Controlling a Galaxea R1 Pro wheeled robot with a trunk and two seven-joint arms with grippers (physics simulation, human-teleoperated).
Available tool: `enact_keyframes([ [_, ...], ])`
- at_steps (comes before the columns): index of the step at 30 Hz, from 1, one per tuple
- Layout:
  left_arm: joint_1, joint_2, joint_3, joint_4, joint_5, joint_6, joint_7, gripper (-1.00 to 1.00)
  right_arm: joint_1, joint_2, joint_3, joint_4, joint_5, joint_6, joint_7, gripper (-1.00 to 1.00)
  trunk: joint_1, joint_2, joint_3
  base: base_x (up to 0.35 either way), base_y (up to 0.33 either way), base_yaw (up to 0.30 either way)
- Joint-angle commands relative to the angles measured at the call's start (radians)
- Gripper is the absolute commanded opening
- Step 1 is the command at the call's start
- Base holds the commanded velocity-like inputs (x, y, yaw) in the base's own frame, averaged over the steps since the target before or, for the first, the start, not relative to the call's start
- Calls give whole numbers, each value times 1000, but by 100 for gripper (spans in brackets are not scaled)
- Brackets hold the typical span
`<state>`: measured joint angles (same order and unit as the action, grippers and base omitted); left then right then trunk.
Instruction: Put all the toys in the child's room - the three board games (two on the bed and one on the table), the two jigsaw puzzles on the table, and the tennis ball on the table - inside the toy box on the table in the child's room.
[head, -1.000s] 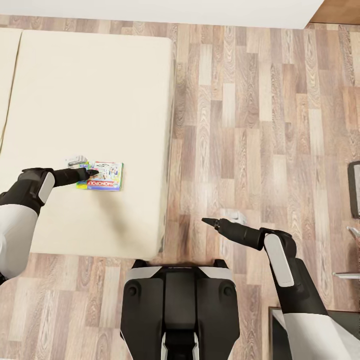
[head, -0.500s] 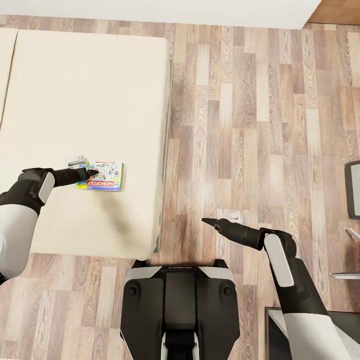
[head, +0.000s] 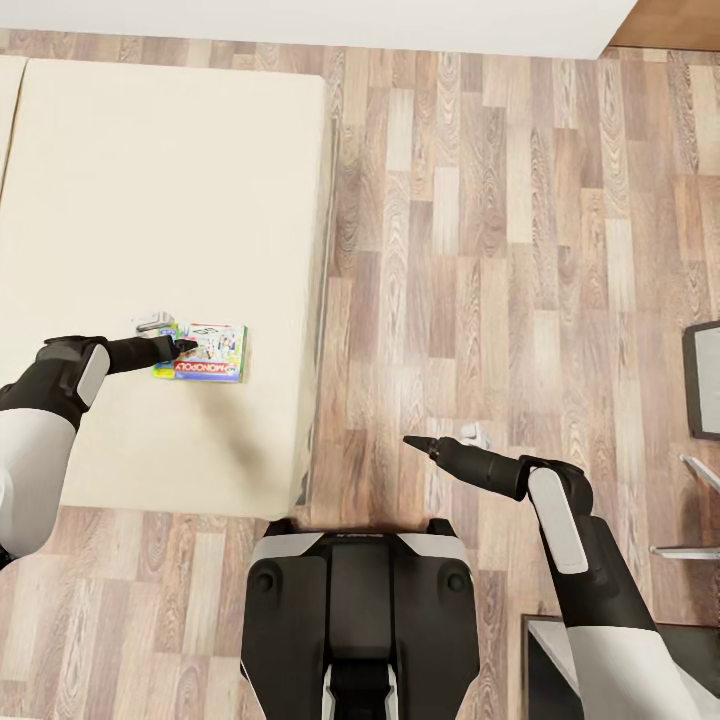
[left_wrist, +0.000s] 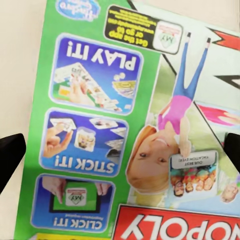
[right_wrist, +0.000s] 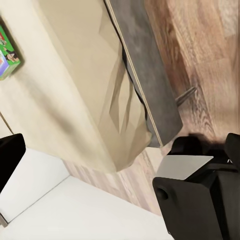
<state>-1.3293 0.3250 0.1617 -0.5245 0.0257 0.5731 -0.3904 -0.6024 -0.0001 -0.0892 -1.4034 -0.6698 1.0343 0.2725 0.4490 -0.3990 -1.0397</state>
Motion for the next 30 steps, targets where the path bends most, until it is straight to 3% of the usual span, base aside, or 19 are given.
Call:
enact_keyframes([
  [1,0,-1,3,40,5,10,-5,100,0,0,-2,0,9,4,10,100,1,-1,-1,0,-60,0],
  [11,1,-1,2,40,5,10,-5,100,0,0,-2,0,9,4,10,100,1,-1,-1,-26,-106,0],
  [30,0,-1,2,40,5,10,-5,100,0,0,-2,0,10,3,10,100,1,-1,-1,-2,-7,0],
])
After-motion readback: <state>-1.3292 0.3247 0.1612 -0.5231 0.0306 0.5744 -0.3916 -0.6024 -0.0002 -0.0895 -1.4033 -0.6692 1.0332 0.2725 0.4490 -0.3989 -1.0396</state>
